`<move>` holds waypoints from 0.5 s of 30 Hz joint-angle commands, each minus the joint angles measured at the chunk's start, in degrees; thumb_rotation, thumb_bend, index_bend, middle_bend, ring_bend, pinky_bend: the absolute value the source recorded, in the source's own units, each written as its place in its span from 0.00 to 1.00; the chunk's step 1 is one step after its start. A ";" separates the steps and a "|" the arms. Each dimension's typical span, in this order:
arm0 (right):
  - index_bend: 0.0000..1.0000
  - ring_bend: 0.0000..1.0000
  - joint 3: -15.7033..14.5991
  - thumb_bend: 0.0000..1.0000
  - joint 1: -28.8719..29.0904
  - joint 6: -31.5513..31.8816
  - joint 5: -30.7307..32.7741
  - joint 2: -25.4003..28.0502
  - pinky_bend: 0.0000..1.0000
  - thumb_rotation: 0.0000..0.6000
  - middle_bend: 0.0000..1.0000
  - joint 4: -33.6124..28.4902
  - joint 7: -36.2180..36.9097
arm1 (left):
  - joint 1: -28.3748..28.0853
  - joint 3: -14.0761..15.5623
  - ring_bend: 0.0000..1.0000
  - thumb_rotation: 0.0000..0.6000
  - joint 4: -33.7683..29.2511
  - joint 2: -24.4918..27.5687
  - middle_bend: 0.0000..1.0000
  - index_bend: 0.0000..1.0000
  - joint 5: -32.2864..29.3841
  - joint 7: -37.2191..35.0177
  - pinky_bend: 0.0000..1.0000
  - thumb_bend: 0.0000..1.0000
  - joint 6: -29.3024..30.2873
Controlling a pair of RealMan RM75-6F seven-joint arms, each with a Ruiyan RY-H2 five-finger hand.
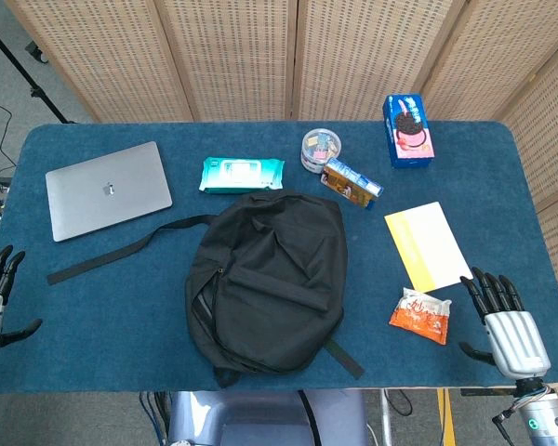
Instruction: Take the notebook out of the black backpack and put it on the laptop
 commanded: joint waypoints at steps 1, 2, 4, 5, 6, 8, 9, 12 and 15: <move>0.00 0.00 -1.02 0.05 0.33 -1.54 -0.43 -0.17 0.03 1.00 0.00 -0.18 0.20 | 0.04 0.00 0.00 1.00 -0.03 0.11 0.00 0.00 0.04 -0.23 0.00 0.00 0.05; 0.00 0.00 -1.14 0.04 0.39 -1.71 -0.55 -0.18 0.03 1.00 0.00 -0.17 0.19 | 0.05 0.01 0.00 1.00 -0.06 0.14 0.00 0.00 0.06 -0.25 0.00 0.00 0.07; 0.00 0.00 -1.79 0.02 0.70 -2.46 -1.40 -0.19 0.03 1.00 0.00 -0.12 0.28 | 0.10 0.04 0.00 1.00 -0.18 0.19 0.00 0.00 0.17 -0.31 0.00 0.00 0.18; 0.00 0.00 -2.12 0.01 0.88 -2.82 -1.86 -0.13 0.03 1.00 0.00 -0.13 0.41 | 0.13 0.06 0.00 1.00 -0.23 0.22 0.00 0.00 0.23 -0.35 0.00 0.00 0.24; 0.00 0.00 -2.81 0.00 1.40 -3.73 -2.98 0.10 0.03 1.00 0.00 -0.27 0.87 | 0.18 0.10 0.00 1.00 -0.35 0.31 0.00 0.00 0.34 -0.52 0.00 0.00 0.33; 0.00 0.00 -4.57 0.00 3.74 -5.42 -8.48 -0.01 0.03 1.00 0.00 0.31 3.89 | 0.11 -0.22 0.00 1.00 -0.17 0.31 0.00 0.00 0.10 -0.81 0.00 0.00 0.42; 0.00 0.00 -4.97 0.00 4.54 -6.04 -9.80 -0.18 0.03 1.00 0.00 0.73 4.97 | 0.02 -0.32 0.00 1.00 -0.05 0.25 0.00 0.00 -0.17 -0.84 0.00 0.00 0.20; 0.00 0.00 -5.76 0.00 7.96 -9.98 -12.37 -0.50 0.03 1.00 0.00 0.08 7.74 | -0.42 -0.65 0.00 1.00 0.38 -0.02 0.00 0.00 -1.27 -1.26 0.00 0.00 -0.99; 0.02 0.00 -5.30 0.00 11.85 -14.00 -13.75 -1.67 0.07 1.00 0.01 -1.19 9.71 | -0.77 -1.01 0.00 1.00 0.91 -0.33 0.00 0.00 -2.38 -0.69 0.00 0.00 -1.82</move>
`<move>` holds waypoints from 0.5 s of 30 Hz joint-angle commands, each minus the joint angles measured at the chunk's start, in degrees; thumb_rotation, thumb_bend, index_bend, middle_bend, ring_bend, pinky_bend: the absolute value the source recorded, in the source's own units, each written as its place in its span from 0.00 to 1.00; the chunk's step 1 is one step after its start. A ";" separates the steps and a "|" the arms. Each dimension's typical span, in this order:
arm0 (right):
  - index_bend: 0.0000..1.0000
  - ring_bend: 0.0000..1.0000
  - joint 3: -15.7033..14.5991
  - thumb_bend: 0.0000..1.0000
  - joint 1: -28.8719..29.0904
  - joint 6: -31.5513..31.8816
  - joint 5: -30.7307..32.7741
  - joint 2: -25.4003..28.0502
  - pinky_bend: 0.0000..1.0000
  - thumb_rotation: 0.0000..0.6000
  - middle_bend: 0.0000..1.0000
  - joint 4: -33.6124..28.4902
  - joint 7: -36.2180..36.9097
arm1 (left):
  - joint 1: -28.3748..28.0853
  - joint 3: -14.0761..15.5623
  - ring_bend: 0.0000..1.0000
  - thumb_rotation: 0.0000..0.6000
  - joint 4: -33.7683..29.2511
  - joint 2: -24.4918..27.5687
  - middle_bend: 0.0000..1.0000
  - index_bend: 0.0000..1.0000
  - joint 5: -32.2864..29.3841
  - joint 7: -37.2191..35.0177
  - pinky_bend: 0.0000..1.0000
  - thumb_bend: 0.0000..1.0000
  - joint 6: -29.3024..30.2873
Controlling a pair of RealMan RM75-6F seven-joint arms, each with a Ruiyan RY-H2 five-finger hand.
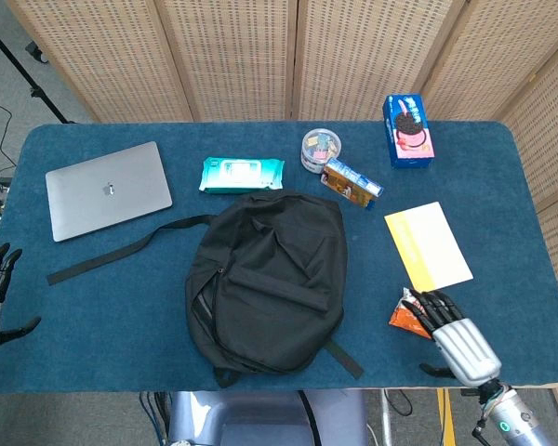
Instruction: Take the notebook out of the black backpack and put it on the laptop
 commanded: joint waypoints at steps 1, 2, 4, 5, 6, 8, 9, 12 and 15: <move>0.03 0.00 -0.08 0.00 5.86 -5.59 -2.98 -1.97 0.09 1.00 0.02 -1.06 2.95 | -0.29 -0.38 0.00 1.00 0.50 -0.41 0.00 0.00 -0.92 0.75 0.00 0.00 -0.53; 0.05 0.02 0.17 0.00 6.70 -6.14 -3.34 -2.67 0.11 1.00 0.05 -0.83 3.13 | -0.30 -0.46 0.00 1.00 0.58 -0.54 0.00 0.00 -1.09 1.04 0.00 0.00 -0.51; 0.09 0.06 0.64 0.00 8.95 -7.23 -4.79 -4.77 0.15 1.00 0.09 -0.51 4.36 | -0.26 -0.57 0.00 1.00 0.90 -0.84 0.00 0.00 -1.44 1.51 0.00 0.00 -0.43; 0.10 0.08 0.82 0.00 10.13 -8.09 -5.09 -5.90 0.17 1.00 0.11 -0.31 5.33 | -0.26 -0.62 0.00 1.00 1.12 -0.99 0.00 0.00 -1.68 1.56 0.00 0.00 -0.51; 0.10 0.09 0.97 0.00 10.91 -8.87 -5.00 -6.62 0.18 1.00 0.12 -0.32 5.78 | -0.27 -0.68 0.00 1.00 1.30 -1.07 0.00 0.00 -1.92 1.60 0.00 0.00 -0.60; 0.11 0.10 1.63 0.00 12.64 -11.18 -3.93 -8.33 0.19 1.00 0.13 -0.73 5.91 | -0.37 -0.85 0.00 1.00 1.70 -1.26 0.00 0.00 -2.60 1.65 0.00 0.00 -1.05; 0.11 0.10 1.88 0.00 13.21 -12.12 -3.25 -8.95 0.19 1.00 0.13 -1.03 5.75 | -0.42 -0.91 0.00 1.00 1.84 -1.31 0.00 0.00 -2.83 1.63 0.00 0.00 -1.22; 0.11 0.11 2.88 0.00 14.83 -15.16 -0.49 -11.13 0.19 1.00 0.13 -2.23 5.25 | -0.57 -1.11 0.00 1.00 2.18 -1.44 0.00 0.00 -3.46 1.66 0.00 0.00 -1.66; 0.11 0.11 3.90 0.00 16.43 -17.70 1.92 -13.69 0.19 1.00 0.13 -2.78 4.68 | -0.72 -1.22 0.00 1.00 2.46 -1.55 0.00 0.00 -3.78 1.84 0.00 0.00 -1.97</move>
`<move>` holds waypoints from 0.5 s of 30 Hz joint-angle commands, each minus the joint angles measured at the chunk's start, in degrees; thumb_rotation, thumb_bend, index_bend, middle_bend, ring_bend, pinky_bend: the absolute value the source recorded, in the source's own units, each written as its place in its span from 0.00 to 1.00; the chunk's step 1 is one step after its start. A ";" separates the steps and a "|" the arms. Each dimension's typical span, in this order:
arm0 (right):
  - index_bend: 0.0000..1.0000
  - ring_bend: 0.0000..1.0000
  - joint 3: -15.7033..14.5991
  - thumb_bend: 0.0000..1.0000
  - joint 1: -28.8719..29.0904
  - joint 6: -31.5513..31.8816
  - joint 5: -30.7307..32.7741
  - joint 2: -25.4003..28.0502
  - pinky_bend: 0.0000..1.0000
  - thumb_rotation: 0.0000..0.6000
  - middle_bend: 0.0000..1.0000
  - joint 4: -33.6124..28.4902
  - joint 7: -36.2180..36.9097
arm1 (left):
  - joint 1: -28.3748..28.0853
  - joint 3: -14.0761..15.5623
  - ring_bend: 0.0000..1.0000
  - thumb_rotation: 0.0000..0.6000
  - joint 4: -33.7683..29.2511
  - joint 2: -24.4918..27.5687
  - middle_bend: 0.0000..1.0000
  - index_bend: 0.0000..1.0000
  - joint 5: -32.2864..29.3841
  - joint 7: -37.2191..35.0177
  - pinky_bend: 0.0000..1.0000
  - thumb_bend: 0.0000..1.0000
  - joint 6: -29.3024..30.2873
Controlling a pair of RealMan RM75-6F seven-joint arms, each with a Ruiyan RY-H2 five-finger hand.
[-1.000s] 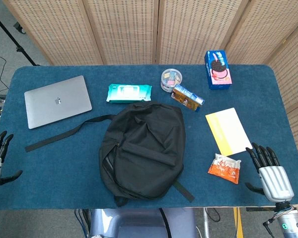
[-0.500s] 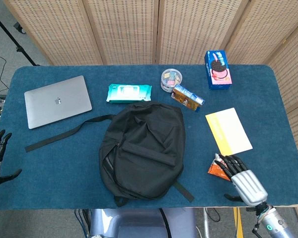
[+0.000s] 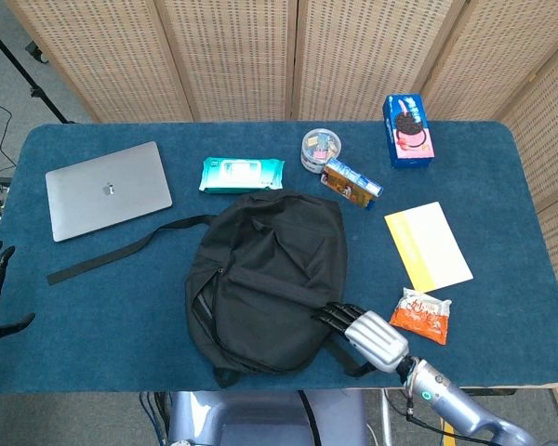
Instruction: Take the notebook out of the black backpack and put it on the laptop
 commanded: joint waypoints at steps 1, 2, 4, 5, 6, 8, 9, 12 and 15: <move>0.11 0.11 1.48 0.00 2.31 -3.26 3.12 -3.35 0.19 1.00 0.13 -0.87 -0.77 | -0.09 -0.04 0.00 1.00 0.14 -0.10 0.00 0.00 -0.14 0.07 0.00 0.00 -0.16; 0.11 0.12 1.67 0.00 2.81 -3.84 3.52 -4.12 0.19 1.00 0.13 -0.77 -0.88 | -0.12 -0.03 0.00 1.00 0.22 -0.15 0.00 0.00 -0.16 0.10 0.00 0.00 -0.22; 0.11 0.12 1.98 0.00 3.95 -4.89 3.74 -5.86 0.19 1.00 0.13 -0.45 -0.86 | -0.19 0.00 0.00 1.00 0.39 -0.26 0.00 0.00 -0.25 0.27 0.00 0.00 -0.41; 0.12 0.13 2.26 0.00 4.56 -5.23 3.84 -7.07 0.19 1.00 0.14 0.15 -0.80 | -0.25 -0.02 0.00 1.00 0.49 -0.34 0.00 0.00 -0.36 0.36 0.00 0.00 -0.54; 0.13 0.13 2.39 0.00 4.84 -5.18 3.77 -7.76 0.19 1.00 0.14 0.49 -0.82 | -0.28 -0.04 0.00 1.00 0.53 -0.39 0.00 0.00 -0.44 0.40 0.00 0.00 -0.61; 0.14 0.15 2.92 0.00 5.99 -4.81 3.09 -10.61 0.20 1.00 0.15 1.50 -1.00 | -0.38 -0.17 0.00 1.00 0.72 -0.55 0.00 0.00 -0.87 0.60 0.00 0.00 -0.84; 0.14 0.16 3.10 0.00 6.33 -4.82 3.23 -11.48 0.20 1.00 0.16 1.95 -1.17 | -0.40 -0.22 0.00 1.00 0.76 -0.60 0.00 0.00 -1.00 0.66 0.00 0.00 -0.89; 0.14 0.16 3.95 0.00 7.76 -4.99 3.47 -13.89 0.20 1.00 0.16 2.75 -2.13 | -0.43 -0.31 0.00 1.00 0.90 -0.68 0.00 0.00 -1.30 0.78 0.00 0.00 -0.97; 0.14 0.16 4.60 0.00 9.12 -5.06 3.38 -16.01 0.20 1.00 0.16 3.48 -3.72 | -0.51 -0.40 0.00 1.00 1.08 -0.78 0.00 0.00 -1.64 0.83 0.00 0.00 -1.20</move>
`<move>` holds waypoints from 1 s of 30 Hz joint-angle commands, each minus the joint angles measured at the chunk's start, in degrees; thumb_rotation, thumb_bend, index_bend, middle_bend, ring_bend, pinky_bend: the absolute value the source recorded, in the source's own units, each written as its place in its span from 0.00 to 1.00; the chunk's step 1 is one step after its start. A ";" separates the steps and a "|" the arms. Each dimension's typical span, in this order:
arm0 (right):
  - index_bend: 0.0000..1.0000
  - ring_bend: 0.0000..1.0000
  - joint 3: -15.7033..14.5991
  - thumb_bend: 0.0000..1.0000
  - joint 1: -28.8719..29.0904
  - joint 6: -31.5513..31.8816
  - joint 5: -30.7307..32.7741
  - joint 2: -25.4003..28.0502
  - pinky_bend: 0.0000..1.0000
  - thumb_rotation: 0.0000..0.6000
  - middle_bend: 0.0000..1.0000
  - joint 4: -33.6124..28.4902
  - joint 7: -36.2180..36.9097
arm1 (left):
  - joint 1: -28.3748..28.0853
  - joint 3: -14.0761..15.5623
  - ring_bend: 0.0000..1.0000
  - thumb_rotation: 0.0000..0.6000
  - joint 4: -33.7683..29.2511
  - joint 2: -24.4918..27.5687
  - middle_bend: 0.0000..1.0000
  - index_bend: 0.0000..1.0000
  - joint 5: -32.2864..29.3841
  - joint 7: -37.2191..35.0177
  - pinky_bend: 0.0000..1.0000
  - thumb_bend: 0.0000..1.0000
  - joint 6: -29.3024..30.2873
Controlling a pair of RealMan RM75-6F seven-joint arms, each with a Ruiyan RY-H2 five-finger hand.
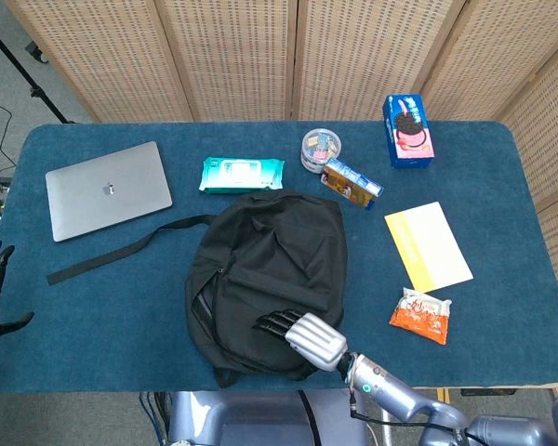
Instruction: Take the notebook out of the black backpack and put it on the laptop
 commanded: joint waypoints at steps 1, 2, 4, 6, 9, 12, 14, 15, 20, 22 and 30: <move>0.14 0.17 0.85 0.00 1.60 0.07 -0.24 -2.39 0.20 1.00 0.16 1.42 -2.07 | -0.08 -0.07 0.00 1.00 0.14 -0.06 0.00 0.00 -0.23 0.01 0.00 0.00 -0.21; 0.14 0.17 0.88 0.00 1.82 0.28 -0.34 -2.97 0.20 1.00 0.16 1.88 -2.59 | -0.11 -0.09 0.00 1.00 0.17 -0.07 0.00 0.00 -0.31 0.02 0.00 0.00 -0.27; 0.14 0.17 0.97 0.00 2.54 0.24 -0.44 -4.38 0.20 1.00 0.16 3.17 -4.04 | -0.15 -0.13 0.00 1.00 0.25 -0.09 0.00 0.00 -0.45 0.01 0.00 0.00 -0.38; 0.15 0.18 1.07 0.00 3.20 -0.43 0.27 -5.38 0.20 1.00 0.16 3.97 -4.99 | -0.17 -0.17 0.00 1.00 0.28 -0.08 0.00 0.00 -0.52 -0.05 0.00 0.00 -0.38; 0.15 0.18 1.25 0.00 3.78 -1.39 1.77 -6.16 0.20 1.00 0.16 4.18 -6.10 | -0.16 -0.21 0.00 1.00 0.29 -0.04 0.00 0.00 -0.58 -0.19 0.00 0.00 -0.37; 0.15 0.18 1.41 0.00 4.20 -2.13 3.32 -6.86 0.20 1.00 0.16 4.15 -7.96 | -0.23 -0.33 0.00 1.00 0.34 -0.03 0.00 0.00 -0.78 -0.28 0.00 0.00 -0.46; 0.15 0.18 1.46 0.00 4.41 -2.27 3.73 -7.14 0.21 1.00 0.16 4.29 -9.27 | -0.26 -0.35 0.00 1.00 0.32 0.00 0.00 0.00 -0.87 -0.34 0.00 0.00 -0.57; 0.15 0.18 1.60 0.00 4.53 -2.20 4.05 -7.43 0.21 1.00 0.16 4.49 -10.45 | -0.25 -0.36 0.00 1.00 0.35 0.03 0.00 0.00 -0.87 -0.40 0.00 0.00 -0.52; 0.18 0.27 1.71 0.10 4.62 -1.86 5.52 -8.07 0.33 1.00 0.22 4.64 -13.07 | -0.20 -0.33 0.00 1.00 0.43 0.04 0.00 0.00 -0.75 -0.52 0.00 0.00 -0.36; 0.19 0.31 1.60 0.16 4.57 -1.55 5.72 -8.16 0.38 1.00 0.26 4.76 -13.85 | -0.19 -0.33 0.00 1.00 0.46 0.06 0.00 0.00 -0.72 -0.55 0.00 0.00 -0.32; 0.35 0.49 1.48 0.33 4.21 0.96 5.82 -9.28 0.55 1.00 0.45 5.85 -14.06 | -0.21 -0.22 0.00 1.00 0.49 0.02 0.00 0.00 -0.59 -0.50 0.00 0.00 -0.35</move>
